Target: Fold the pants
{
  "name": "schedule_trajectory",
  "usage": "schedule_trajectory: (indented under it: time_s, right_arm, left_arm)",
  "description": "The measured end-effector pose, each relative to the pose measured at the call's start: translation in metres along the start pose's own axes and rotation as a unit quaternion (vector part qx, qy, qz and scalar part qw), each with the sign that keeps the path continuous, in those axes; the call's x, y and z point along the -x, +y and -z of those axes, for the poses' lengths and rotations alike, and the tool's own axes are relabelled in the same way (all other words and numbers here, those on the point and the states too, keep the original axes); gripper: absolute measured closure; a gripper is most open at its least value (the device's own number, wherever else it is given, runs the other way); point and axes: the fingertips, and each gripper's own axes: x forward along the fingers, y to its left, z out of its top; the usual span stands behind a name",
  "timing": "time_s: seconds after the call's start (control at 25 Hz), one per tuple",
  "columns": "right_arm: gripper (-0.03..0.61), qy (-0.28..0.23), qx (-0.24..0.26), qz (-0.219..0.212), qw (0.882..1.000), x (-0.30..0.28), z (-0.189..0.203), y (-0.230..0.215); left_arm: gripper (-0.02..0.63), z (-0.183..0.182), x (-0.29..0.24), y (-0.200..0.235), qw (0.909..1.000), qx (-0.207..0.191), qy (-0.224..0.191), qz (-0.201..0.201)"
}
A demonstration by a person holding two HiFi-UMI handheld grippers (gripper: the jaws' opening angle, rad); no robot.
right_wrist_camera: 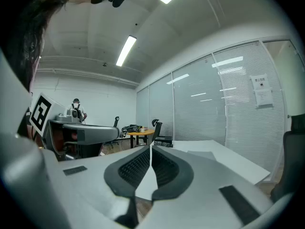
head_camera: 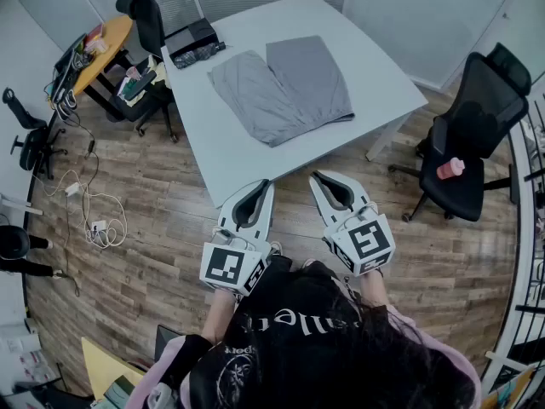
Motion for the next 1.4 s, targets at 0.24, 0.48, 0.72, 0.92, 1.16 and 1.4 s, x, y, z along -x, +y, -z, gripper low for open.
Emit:
schedule_trajectory:
  time_s: [0.24, 0.48, 0.72, 0.92, 1.16, 1.4]
  right_arm:
    - [0.549, -0.001, -0.004, -0.001, 1.0, 0.005, 0.003, -0.008]
    - [0.549, -0.005, -0.019, 0.001, 1.0, 0.017, 0.009, -0.021]
    - [0.549, -0.001, -0.023, -0.002, 1.0, 0.037, 0.018, -0.034]
    - [0.549, 0.004, -0.029, -0.002, 1.0, 0.056, 0.031, -0.045]
    - [0.549, 0.01, -0.044, -0.005, 0.999, 0.065, 0.045, -0.056]
    - [0.549, 0.01, -0.055, -0.007, 0.998, 0.052, 0.048, -0.069]
  left_arm:
    - [0.581, 0.002, -0.005, -0.003, 1.0, 0.0, 0.005, -0.008]
    - [0.581, 0.006, -0.01, -0.011, 0.9998, 0.007, 0.009, -0.015]
    - [0.581, 0.01, -0.02, -0.026, 0.9996, 0.013, 0.007, -0.025]
    - [0.581, 0.017, -0.024, -0.041, 0.9993, 0.015, 0.007, -0.034]
    - [0.581, 0.026, -0.024, -0.046, 0.9983, 0.011, 0.023, -0.052]
    - [0.581, 0.027, -0.03, -0.03, 0.9971, 0.0, 0.03, -0.07]
